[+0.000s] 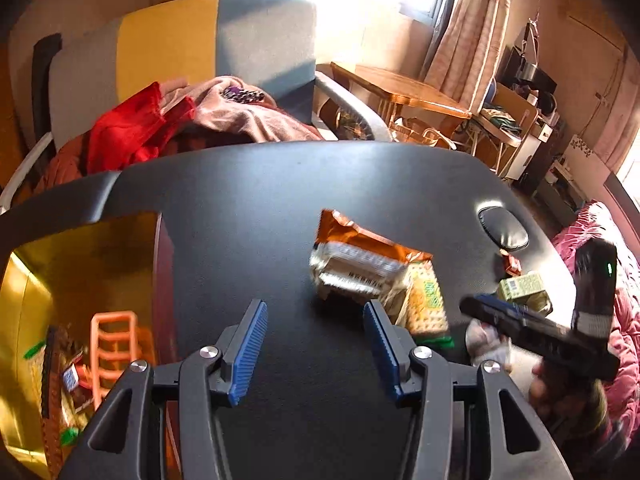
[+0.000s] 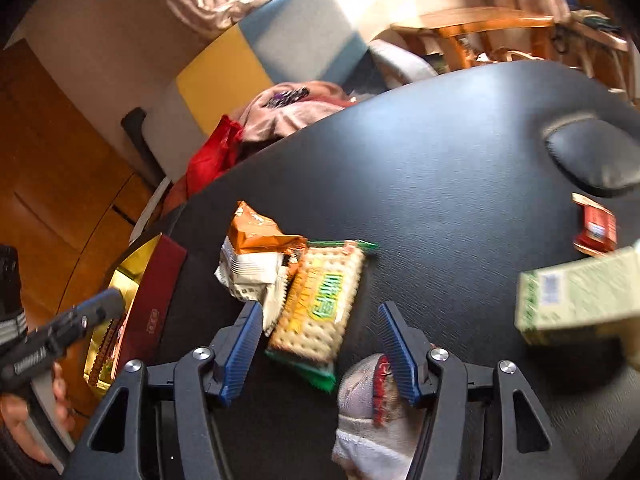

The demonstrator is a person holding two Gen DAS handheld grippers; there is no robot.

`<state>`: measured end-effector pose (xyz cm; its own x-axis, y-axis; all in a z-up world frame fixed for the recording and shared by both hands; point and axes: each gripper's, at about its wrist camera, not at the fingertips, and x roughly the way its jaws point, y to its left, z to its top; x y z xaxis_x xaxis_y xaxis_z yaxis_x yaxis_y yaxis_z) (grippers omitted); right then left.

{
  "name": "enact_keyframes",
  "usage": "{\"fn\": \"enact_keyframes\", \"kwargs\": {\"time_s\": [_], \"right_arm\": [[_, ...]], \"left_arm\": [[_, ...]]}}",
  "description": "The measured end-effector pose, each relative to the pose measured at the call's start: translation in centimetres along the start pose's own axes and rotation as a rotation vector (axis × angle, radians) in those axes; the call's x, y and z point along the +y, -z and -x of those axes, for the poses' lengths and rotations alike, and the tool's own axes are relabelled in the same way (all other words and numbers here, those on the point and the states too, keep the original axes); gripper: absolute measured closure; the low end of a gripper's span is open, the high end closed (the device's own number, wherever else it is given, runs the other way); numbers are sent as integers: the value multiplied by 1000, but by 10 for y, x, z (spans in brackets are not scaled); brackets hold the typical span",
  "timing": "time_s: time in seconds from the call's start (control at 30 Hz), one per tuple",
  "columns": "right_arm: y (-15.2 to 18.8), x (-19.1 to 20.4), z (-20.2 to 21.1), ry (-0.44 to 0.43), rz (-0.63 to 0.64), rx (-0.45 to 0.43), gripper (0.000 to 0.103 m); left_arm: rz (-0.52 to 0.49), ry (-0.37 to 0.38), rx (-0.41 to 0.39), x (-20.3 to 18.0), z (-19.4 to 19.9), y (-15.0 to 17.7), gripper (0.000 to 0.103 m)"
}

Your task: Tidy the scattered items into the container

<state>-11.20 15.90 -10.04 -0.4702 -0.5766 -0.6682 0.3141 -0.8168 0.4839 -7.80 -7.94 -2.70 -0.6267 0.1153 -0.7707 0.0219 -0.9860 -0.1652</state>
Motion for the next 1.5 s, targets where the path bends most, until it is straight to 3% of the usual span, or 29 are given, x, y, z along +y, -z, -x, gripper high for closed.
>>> {"fn": "enact_keyframes", "kwargs": {"time_s": [0.2, 0.4, 0.6, 0.9, 1.07, 1.27, 1.5], "right_arm": [[11, -13, 23, 38, -38, -51, 40], [16, -17, 30, 64, -20, -79, 40], [20, -16, 31, 91, -4, -79, 39], [24, -1, 37, 107, 28, -88, 38], [28, 9, 49, 123, 38, -112, 37], [28, 18, 59, 117, 37, -141, 34], [-32, 57, 13, -160, 60, -88, 33]], "left_arm": [[-36, 79, 0, -37, -30, -44, 48], [-107, 97, 80, -71, -86, -62, 48], [-156, 59, 148, -63, -113, -51, 49], [-211, 85, 174, -33, -81, -19, 50], [-90, 113, 108, -11, -42, -7, 49], [223, 98, 124, 28, -18, 19, 46], [293, 98, 105, 33, -7, 37, 46]]}}
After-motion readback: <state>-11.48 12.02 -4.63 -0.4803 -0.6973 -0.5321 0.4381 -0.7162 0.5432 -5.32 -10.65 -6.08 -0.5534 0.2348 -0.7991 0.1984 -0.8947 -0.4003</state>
